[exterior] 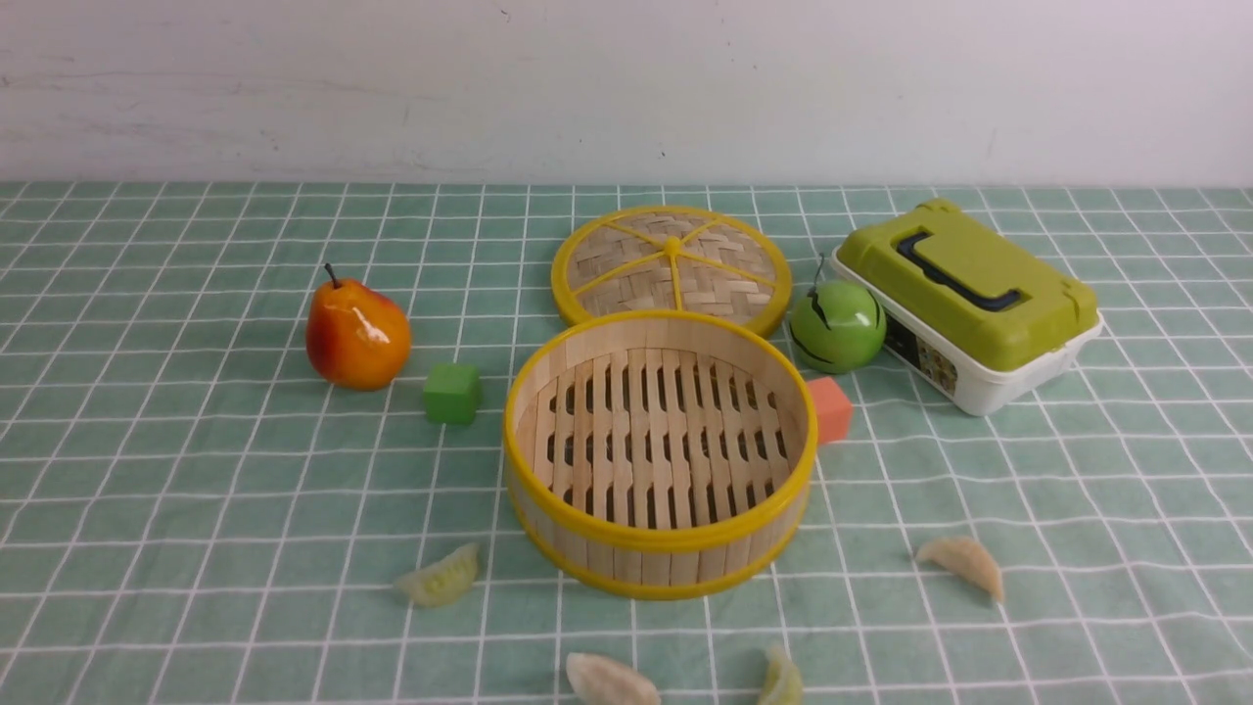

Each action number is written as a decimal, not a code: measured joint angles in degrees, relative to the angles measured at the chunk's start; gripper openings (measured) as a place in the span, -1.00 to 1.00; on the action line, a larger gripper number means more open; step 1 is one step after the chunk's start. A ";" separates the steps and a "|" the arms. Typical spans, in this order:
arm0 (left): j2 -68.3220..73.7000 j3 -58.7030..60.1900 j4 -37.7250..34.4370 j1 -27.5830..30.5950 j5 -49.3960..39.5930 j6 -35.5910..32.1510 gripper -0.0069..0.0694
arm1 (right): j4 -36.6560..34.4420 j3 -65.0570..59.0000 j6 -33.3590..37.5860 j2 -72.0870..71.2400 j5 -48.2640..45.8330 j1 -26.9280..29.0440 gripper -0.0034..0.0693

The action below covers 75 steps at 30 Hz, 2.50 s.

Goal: Put the dumplings into the steamer on the table with the blue tablecloth.
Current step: 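Reach for and grasp a dumpling on the table with the left gripper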

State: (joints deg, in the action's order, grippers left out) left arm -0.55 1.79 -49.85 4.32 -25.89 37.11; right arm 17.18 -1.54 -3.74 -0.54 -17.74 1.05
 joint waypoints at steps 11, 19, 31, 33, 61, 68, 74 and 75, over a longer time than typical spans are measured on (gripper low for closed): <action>0.00 -5.09 -5.84 0.00 -0.27 -24.26 -0.48 | -7.83 0.00 -9.83 0.00 6.69 0.00 -0.25; 4.70 -14.45 5.04 -0.04 -1.34 -39.87 -0.86 | -14.28 0.00 -24.48 0.00 16.02 0.00 -0.25; 16.97 -26.29 35.40 -0.04 -17.56 -29.30 -0.86 | -14.81 0.00 -31.74 0.00 30.42 0.00 -0.25; 20.70 -28.85 38.04 -0.04 -21.24 -28.91 -0.86 | -14.75 0.00 -32.86 0.00 30.79 0.00 -0.25; 77.69 -69.21 47.82 -20.02 -40.56 -46.63 -0.86 | -11.06 37.47 -23.65 55.48 -25.60 -50.37 -0.96; 85.96 -69.28 47.60 -22.91 -31.71 -49.08 -0.86 | -40.83 42.21 10.66 67.78 -32.19 -47.17 -0.97; 87.11 -69.28 47.58 -22.91 -28.98 -49.15 -0.85 | -57.79 45.37 32.90 69.83 -38.49 -34.58 -0.97; 87.11 -69.28 47.09 -22.91 -28.59 -49.15 -0.82 | -58.60 46.26 34.41 69.83 -39.29 -32.59 -0.97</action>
State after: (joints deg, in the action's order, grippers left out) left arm 86.56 -67.50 -2.75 -18.60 -54.48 -12.04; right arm -41.42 44.73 30.67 69.30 -57.03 -31.54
